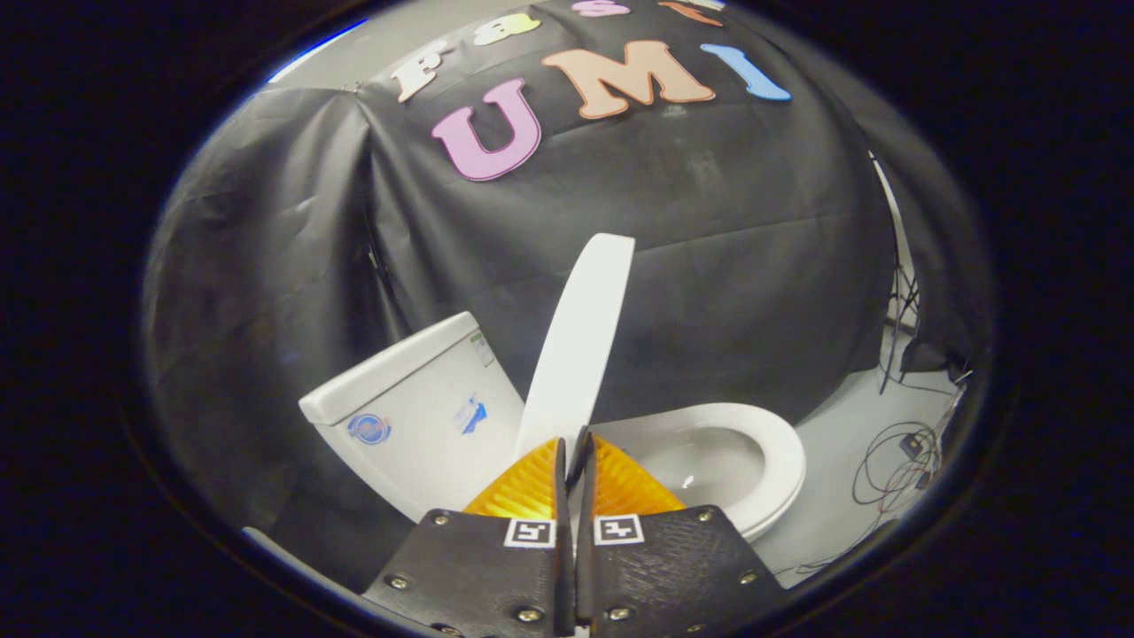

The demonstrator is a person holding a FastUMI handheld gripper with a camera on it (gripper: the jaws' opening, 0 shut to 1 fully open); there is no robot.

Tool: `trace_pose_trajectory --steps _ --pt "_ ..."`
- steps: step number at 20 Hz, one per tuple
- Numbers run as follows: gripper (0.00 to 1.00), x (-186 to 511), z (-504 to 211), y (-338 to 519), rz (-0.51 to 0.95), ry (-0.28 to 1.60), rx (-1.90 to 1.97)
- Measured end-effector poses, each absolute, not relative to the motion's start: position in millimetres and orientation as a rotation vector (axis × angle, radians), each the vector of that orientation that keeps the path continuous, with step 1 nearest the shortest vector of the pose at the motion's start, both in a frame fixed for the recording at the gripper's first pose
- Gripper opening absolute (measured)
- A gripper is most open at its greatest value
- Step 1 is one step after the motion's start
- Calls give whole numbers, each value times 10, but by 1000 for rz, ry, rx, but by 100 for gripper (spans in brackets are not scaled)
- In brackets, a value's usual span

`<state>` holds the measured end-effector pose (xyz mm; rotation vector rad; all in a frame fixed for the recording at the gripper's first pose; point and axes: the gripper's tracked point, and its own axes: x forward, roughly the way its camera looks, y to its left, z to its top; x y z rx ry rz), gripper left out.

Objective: Open the toilet lid.

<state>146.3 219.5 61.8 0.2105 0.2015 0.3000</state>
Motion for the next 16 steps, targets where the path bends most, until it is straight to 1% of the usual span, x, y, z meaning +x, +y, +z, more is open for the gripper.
trace_pose_trajectory --steps 14,16 --pt "2 1444 744 2438 240 178 105" --pt "2 1439 776 2512 250 169 125"
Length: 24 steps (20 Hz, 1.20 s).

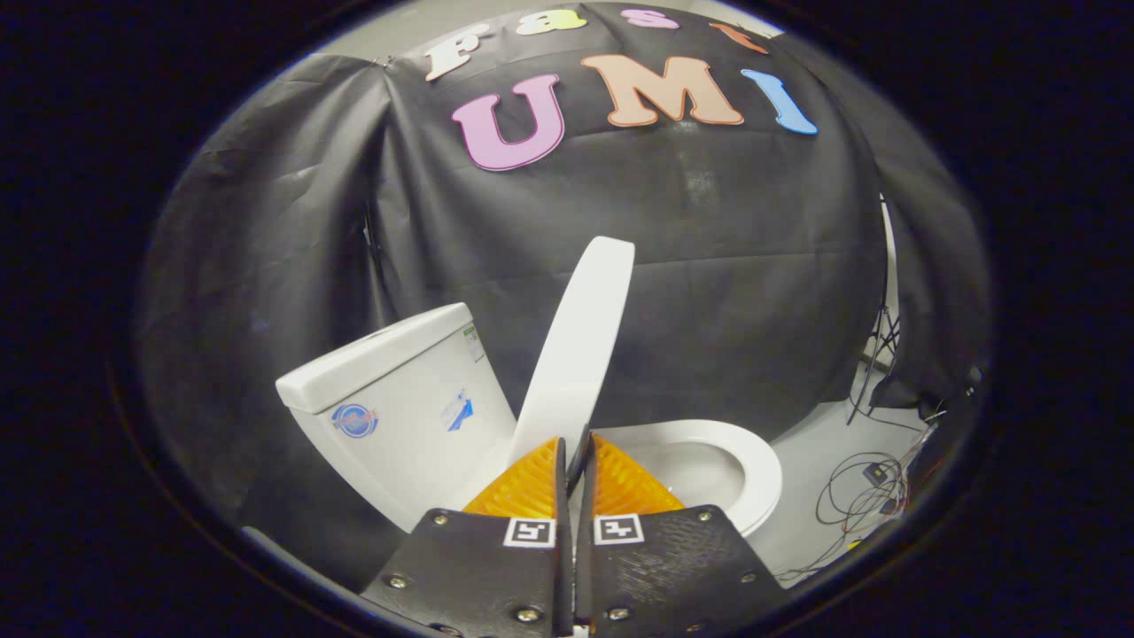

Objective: Open the toilet lid.

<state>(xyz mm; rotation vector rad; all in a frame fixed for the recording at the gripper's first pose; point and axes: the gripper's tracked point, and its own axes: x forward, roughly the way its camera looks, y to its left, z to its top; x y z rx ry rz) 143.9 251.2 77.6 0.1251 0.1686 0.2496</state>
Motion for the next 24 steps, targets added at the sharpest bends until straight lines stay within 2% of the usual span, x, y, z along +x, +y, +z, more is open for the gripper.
trace_pose_trajectory --steps 11,24 --pt "2 1410 893 2887 229 101 95" --pt "2 1324 967 3334 295 54 76"
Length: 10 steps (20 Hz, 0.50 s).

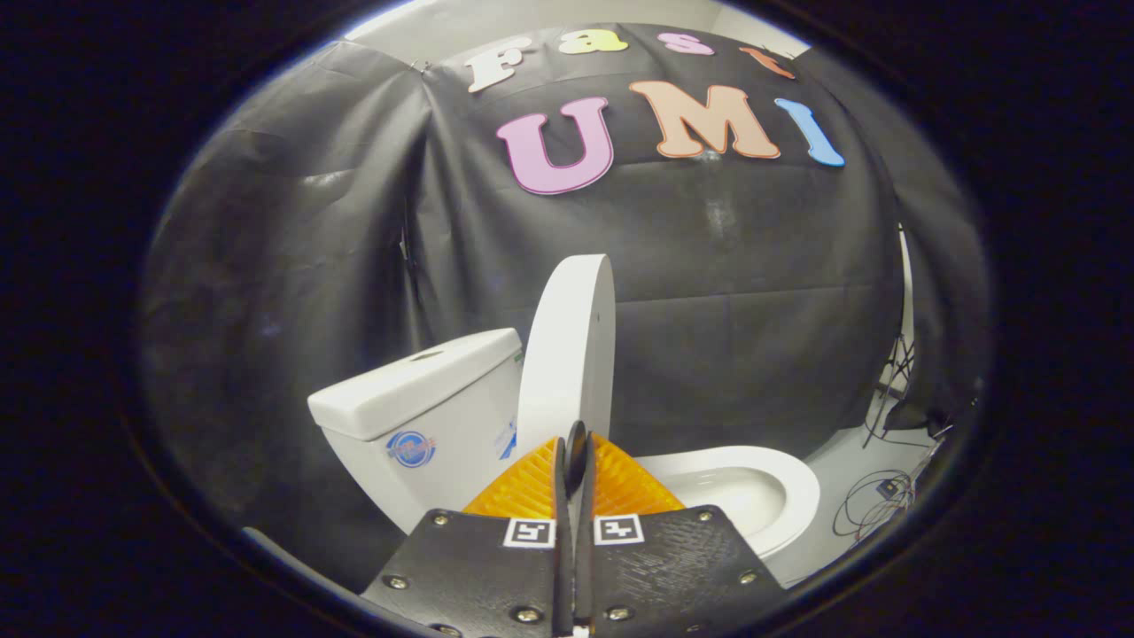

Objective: Open the toilet lid.

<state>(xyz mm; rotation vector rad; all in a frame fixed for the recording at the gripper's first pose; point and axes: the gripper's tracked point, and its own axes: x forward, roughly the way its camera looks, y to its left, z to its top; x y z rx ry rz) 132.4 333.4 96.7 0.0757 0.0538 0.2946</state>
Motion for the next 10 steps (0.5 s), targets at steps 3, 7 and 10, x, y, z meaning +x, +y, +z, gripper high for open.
trace_pose_trajectory --steps 3,7,10 --pt "2 1308 991 3432 297 28 31" --pt "2 1302 985 3568 307 14 14" --pt "2 1300 984 3626 309 3 26"
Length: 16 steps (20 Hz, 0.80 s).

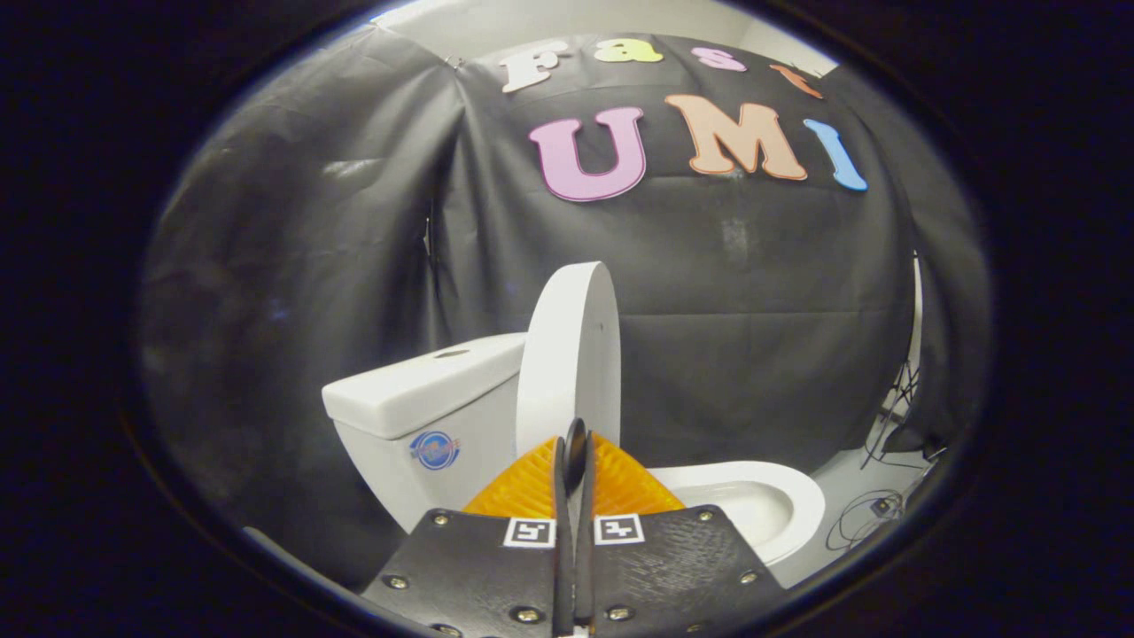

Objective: Open the toilet lid.

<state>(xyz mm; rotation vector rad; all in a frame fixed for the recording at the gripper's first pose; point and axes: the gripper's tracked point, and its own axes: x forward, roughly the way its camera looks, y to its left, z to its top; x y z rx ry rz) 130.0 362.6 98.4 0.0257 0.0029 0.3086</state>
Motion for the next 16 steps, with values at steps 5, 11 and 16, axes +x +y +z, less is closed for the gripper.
trace_pose_trajectory --steps 5,11,16 --pt "2 1283 987 3748 325 -5 46" --pt "2 1235 972 3915 358 -5 81" --pt "2 1182 976 4012 381 -11 115"
